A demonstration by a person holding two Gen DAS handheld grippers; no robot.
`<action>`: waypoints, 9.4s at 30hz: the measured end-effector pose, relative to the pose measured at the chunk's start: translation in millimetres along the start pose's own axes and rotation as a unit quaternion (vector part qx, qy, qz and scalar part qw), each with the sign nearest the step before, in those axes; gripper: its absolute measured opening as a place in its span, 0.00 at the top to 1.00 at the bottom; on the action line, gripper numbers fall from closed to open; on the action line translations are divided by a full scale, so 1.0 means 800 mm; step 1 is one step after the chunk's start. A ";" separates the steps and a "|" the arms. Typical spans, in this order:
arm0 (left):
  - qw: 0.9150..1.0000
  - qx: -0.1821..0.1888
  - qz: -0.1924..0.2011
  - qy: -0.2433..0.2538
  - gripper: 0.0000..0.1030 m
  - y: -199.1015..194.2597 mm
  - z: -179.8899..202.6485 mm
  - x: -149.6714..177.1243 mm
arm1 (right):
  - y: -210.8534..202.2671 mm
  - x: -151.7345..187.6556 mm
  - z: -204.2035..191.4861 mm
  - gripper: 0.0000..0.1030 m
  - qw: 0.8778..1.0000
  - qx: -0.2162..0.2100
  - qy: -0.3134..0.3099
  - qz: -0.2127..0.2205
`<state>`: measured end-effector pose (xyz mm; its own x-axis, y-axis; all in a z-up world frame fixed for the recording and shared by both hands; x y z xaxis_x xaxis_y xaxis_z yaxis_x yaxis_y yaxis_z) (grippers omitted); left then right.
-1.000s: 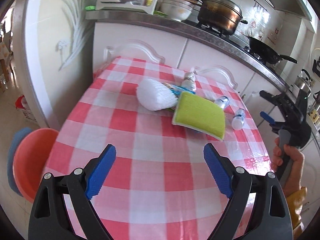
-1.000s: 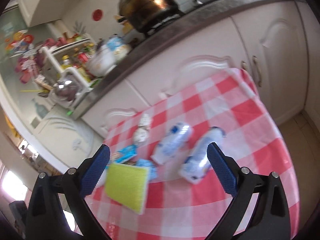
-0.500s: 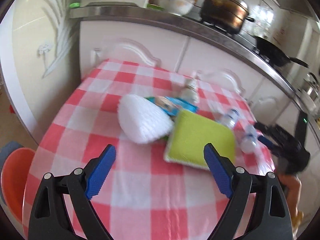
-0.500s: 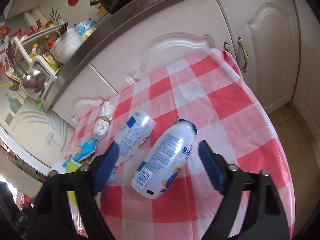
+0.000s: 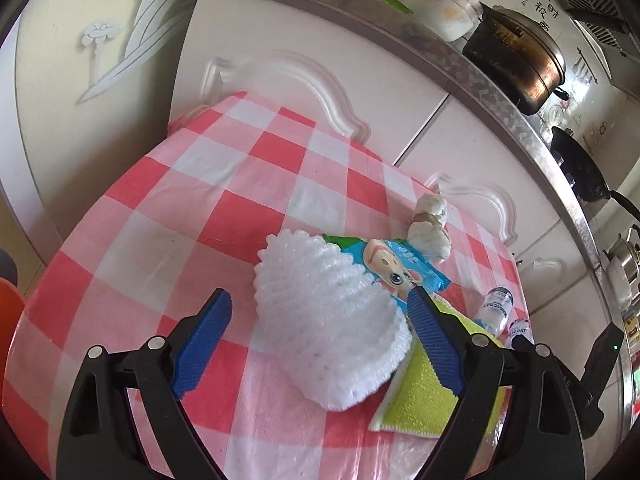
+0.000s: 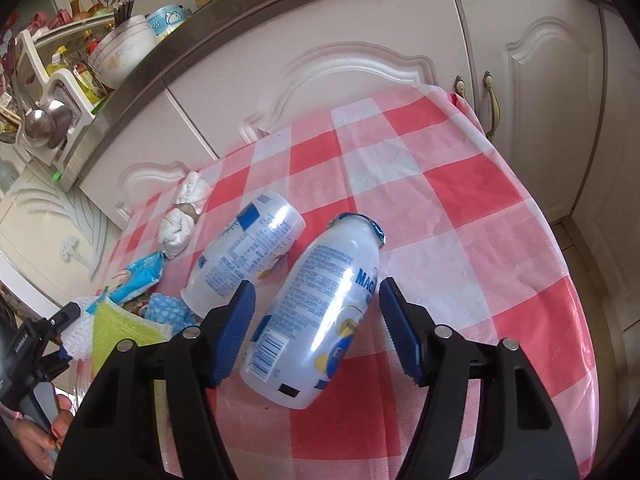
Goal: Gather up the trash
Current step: 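Grasp the second foam net with the left tool while the right tool grasps a white bottle, then carry the foam net and bottle over the bucket and open both tools, then move both open tools back toward the table items, then grasp the white rolled cloth with the left tool while the right tool grasps the white bottle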
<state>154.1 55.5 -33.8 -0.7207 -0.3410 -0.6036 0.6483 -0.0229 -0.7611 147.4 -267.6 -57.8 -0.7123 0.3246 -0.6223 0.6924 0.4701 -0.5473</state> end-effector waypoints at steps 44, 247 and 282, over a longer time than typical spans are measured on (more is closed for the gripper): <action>0.999 -0.010 0.052 0.010 0.57 -0.099 -0.069 0.032 | -0.031 0.008 -0.056 0.57 0.985 -0.159 0.038 0.051; 0.960 0.016 -0.067 0.272 0.37 0.099 0.216 -0.042 | -0.023 -0.025 -0.021 0.07 0.984 -0.138 0.087 0.074; 0.917 0.104 -0.157 0.351 0.62 0.049 0.255 0.114 | 0.000 -0.010 -0.017 0.27 0.996 -0.078 0.035 0.034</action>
<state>163.9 -168.1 -69.9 -0.8128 0.4015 -0.4221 0.3616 -0.2205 -0.9059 151.3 -259.0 -45.4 -0.6748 0.4135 -0.6113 0.7167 0.5648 -0.4091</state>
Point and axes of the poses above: each gripper's, at about its wrist camera, not at the fingertips, and y roughly the way its jaws point, z to its right, x to its underside, the point moved 10 cm from there along y, roughly the way its jaws point, and after that the axes turned 15 degrees about -x, right-handed, at the moved point
